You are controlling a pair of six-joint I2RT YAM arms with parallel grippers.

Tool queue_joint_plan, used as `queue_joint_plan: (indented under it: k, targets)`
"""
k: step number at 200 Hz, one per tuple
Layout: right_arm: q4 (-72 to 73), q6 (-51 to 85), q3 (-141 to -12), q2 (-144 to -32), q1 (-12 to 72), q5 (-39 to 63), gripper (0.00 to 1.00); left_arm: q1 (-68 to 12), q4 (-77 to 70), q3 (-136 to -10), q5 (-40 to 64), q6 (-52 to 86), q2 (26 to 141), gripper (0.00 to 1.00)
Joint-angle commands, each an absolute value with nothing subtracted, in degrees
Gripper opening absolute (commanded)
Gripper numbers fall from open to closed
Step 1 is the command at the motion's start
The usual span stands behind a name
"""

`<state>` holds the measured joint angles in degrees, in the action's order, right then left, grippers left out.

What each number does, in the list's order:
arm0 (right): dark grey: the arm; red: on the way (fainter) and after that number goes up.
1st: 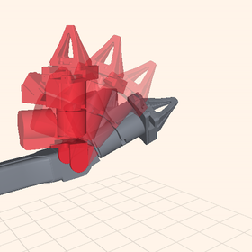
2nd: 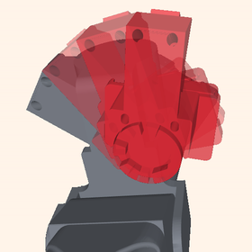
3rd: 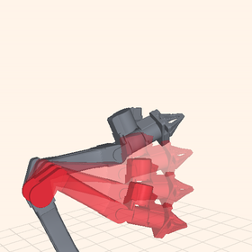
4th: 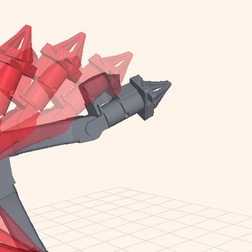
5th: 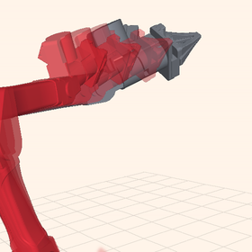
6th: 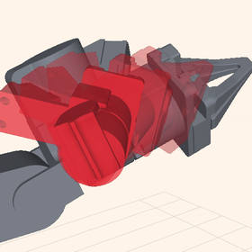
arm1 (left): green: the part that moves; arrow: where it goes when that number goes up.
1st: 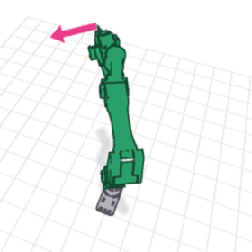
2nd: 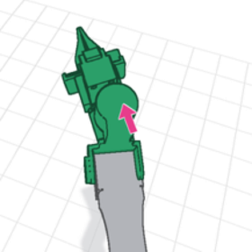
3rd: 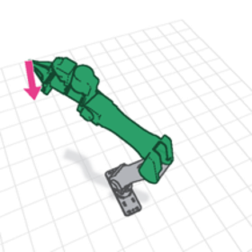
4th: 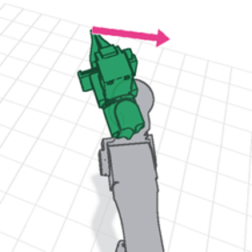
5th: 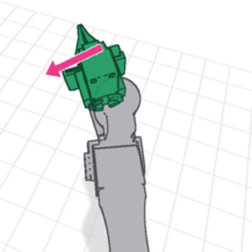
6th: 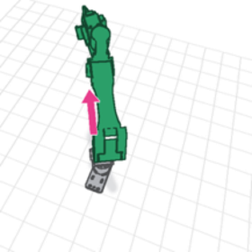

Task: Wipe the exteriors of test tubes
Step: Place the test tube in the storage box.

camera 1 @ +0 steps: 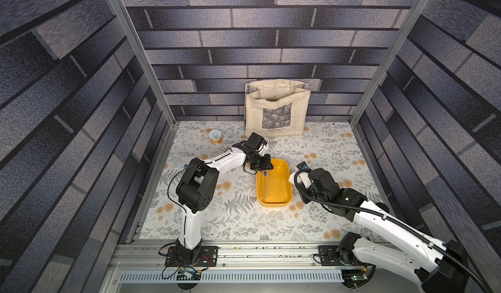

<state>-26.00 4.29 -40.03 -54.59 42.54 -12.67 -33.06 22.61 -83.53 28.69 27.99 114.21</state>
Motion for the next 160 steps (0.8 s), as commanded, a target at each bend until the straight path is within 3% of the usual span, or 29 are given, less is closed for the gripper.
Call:
queue_joint_plan:
  k: [1,103,160]
  targets:
    - [-27.6,5.6,-40.8,-53.8,42.0,-13.5,0.00,-34.1,22.7,-85.1,26.8,29.2,115.9,0.17]
    - [-27.1,5.7,-39.8,-53.6,41.6,-13.4,0.00,-34.5,23.9,-84.9,25.4,28.9,115.0,0.36]
    - [-25.5,5.7,-40.0,-55.2,41.5,-11.1,0.00,-30.5,24.8,-78.8,19.9,29.0,101.5,0.45]
